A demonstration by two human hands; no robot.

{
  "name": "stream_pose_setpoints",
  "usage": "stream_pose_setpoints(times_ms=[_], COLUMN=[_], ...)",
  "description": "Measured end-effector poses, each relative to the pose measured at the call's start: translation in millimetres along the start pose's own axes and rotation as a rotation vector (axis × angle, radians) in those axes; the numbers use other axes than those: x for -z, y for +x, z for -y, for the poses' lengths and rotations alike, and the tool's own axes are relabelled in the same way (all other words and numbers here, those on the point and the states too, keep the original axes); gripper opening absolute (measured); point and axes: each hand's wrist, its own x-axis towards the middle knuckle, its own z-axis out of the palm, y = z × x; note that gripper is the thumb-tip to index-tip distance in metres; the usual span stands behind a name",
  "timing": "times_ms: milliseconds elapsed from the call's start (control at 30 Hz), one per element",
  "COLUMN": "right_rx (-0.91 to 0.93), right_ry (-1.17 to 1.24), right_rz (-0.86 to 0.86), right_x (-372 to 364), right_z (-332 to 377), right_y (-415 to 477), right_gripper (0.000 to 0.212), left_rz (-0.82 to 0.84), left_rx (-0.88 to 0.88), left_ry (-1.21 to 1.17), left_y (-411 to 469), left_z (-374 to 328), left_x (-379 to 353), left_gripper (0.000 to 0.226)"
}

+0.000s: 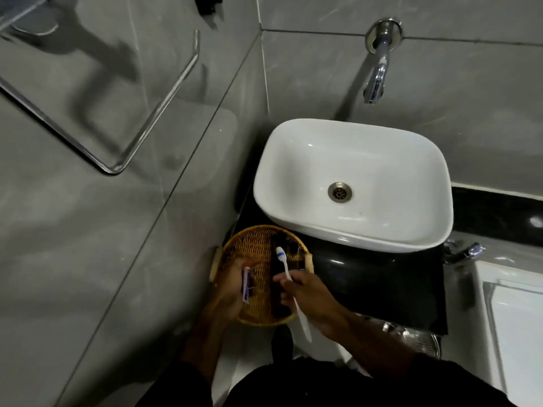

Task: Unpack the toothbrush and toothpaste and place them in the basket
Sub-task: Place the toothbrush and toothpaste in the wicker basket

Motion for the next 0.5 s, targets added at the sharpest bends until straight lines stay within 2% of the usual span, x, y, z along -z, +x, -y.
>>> stream_pose_setpoints(times_ms=[100,200,300,500], right_rx=[0.101,0.124,0.034,-0.058], right_ry=[-0.169,-0.211,-0.151,0.003], right_rz=[-0.135,-0.220,-0.152,-0.112], right_x=[-14.6,-22.8,-34.2,-49.2], right_z=[7.6,12.9,17.2,13.9], right_y=[17.5,35.0,48.5,61.8], right_gripper=[0.012,0.011,0.020,0.028], left_rz=[-0.144,-0.175,-0.251,-0.282], left_rx=[-0.025,-0.132,-0.269,-0.407], left_ry=[0.081,0.224,0.386,0.452], left_y=[18.7,33.2,42.0,54.4], left_z=[1.4,3.8,4.0,8.5], left_x=[3.2,5.7,11.4,11.1], left_gripper=[0.016,0.028,0.030,0.020])
